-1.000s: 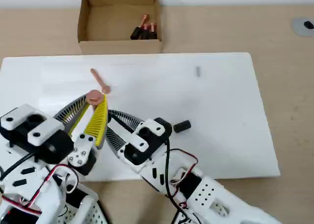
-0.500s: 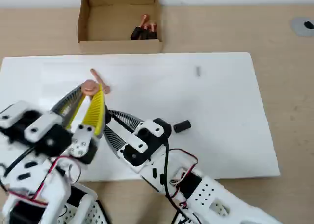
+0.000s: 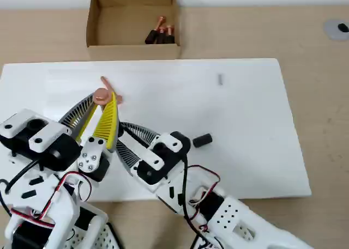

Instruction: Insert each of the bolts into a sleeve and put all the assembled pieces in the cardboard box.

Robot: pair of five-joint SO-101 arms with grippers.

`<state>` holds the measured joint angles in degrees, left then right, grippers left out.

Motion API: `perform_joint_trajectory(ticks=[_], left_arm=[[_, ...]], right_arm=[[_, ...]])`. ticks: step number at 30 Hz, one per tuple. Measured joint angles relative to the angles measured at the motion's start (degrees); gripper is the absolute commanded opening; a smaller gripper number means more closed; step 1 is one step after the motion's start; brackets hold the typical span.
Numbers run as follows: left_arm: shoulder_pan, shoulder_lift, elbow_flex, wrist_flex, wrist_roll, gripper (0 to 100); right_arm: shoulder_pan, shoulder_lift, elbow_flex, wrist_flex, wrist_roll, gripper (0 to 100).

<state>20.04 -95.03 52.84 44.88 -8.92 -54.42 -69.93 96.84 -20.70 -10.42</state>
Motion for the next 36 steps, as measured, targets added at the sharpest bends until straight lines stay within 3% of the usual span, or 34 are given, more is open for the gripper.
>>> perform_joint_trajectory(ticks=[15, 29, 36], left_arm=[[0.00, 0.09, 0.00, 1.58, 3.52, 1], [0.00, 0.44, 1.32, 1.58, 1.05, 1], [0.00, 2.73, 5.10, -3.25, 0.35, 1]], right_arm=[[0.00, 0.00, 0.00, -1.14, 0.00, 1.0], [0.00, 0.00, 0.00, -4.04, -0.09, 1.0], [0.00, 0.00, 0.09, -4.04, -0.09, 1.0]])
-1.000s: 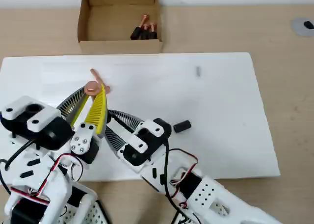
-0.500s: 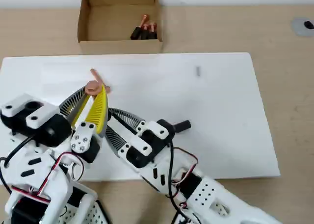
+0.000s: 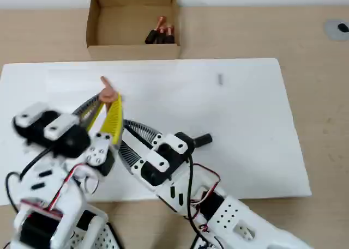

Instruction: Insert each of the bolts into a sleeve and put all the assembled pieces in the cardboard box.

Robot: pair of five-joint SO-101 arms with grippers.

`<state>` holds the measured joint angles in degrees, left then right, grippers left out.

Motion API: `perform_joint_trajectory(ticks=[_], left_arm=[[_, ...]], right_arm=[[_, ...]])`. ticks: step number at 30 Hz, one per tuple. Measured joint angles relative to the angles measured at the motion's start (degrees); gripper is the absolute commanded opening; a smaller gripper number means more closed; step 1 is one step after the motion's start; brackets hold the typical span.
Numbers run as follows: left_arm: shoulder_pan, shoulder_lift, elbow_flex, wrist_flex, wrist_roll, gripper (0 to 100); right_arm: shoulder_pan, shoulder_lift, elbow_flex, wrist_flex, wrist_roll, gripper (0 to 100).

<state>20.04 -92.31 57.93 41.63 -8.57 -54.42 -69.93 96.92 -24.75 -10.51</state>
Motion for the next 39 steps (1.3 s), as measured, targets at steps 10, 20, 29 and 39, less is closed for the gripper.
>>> perform_joint_trajectory(ticks=[10, 20, 29, 39], left_arm=[[-0.09, 16.35, -5.10, -3.43, -0.09, 1], [-6.15, 17.85, -10.29, -1.32, -0.09, 1], [-6.51, 17.85, -13.71, 3.69, 0.00, 1], [-6.51, 23.12, -17.76, 3.69, 0.00, 1]], right_arm=[[-0.09, 0.00, 0.00, 0.00, 0.00, 1.0], [-0.09, 0.00, 0.00, -0.09, 0.00, 1.0], [-0.09, 0.00, 0.00, -0.09, 0.09, 1.0], [-0.09, 0.00, 0.00, -0.09, 0.09, 1.0]])
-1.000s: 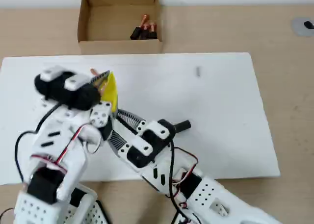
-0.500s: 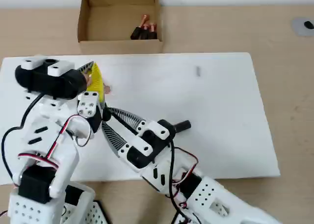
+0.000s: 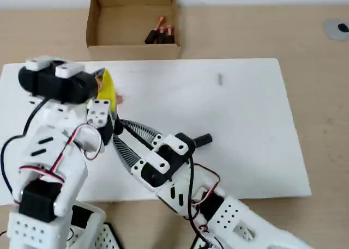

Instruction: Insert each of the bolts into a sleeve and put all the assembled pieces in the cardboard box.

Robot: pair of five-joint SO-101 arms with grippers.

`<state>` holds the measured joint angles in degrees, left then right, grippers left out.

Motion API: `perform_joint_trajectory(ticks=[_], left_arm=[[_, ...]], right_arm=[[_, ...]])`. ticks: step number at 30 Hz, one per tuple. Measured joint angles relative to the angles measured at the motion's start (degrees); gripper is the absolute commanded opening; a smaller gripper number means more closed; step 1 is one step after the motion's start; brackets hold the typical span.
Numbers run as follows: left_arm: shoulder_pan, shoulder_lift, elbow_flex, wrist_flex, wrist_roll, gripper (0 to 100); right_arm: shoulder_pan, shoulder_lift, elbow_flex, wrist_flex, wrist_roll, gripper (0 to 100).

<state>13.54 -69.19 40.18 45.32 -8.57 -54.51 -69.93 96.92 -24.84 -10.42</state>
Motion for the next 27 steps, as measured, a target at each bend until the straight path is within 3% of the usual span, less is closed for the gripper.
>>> perform_joint_trajectory(ticks=[8, 15, 27], left_arm=[[0.00, 11.69, -10.55, 0.35, 0.18, 1], [0.00, 17.05, -17.23, 5.54, 3.96, 1], [0.00, 17.67, -18.11, 12.84, 9.23, 1]], right_arm=[[0.00, 0.00, 0.00, 0.00, 0.00, 1.0], [0.00, 0.00, 0.00, 0.00, 1.23, 1.0], [0.00, 0.00, 0.00, 0.00, 1.76, 1.0]])
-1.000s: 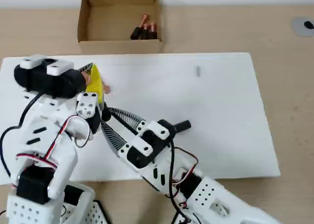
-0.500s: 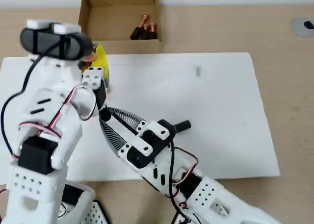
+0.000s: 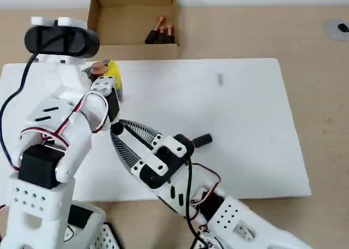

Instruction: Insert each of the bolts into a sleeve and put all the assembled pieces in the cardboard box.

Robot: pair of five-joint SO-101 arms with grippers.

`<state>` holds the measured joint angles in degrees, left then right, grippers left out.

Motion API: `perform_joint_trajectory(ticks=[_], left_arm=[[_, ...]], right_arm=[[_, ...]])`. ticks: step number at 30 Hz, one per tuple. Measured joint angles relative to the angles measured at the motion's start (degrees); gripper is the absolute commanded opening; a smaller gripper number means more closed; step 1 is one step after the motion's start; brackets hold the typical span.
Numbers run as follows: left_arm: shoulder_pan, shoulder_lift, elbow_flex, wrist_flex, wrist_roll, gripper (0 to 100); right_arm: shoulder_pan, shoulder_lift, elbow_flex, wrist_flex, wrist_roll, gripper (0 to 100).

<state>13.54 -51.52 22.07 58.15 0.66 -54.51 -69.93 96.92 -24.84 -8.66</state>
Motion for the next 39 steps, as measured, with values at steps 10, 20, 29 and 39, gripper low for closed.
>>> perform_joint_trajectory(ticks=[10, 20, 29, 39], left_arm=[[-11.25, -3.34, -2.37, 5.19, 2.29, 1], [-19.16, 1.93, 22.86, -4.40, 8.79, 1], [-22.59, 13.71, 42.46, -25.14, 6.51, 1], [-23.21, 34.99, 32.44, -21.63, 6.51, 1]], right_arm=[[7.82, 0.00, 0.00, 4.48, 1.58, 1.0], [16.35, 0.00, 0.00, 5.01, 1.41, 1.0], [16.35, 0.00, -0.26, 7.12, -0.18, 1.0], [16.35, 0.00, -0.26, 8.88, -0.35, 1.0]])
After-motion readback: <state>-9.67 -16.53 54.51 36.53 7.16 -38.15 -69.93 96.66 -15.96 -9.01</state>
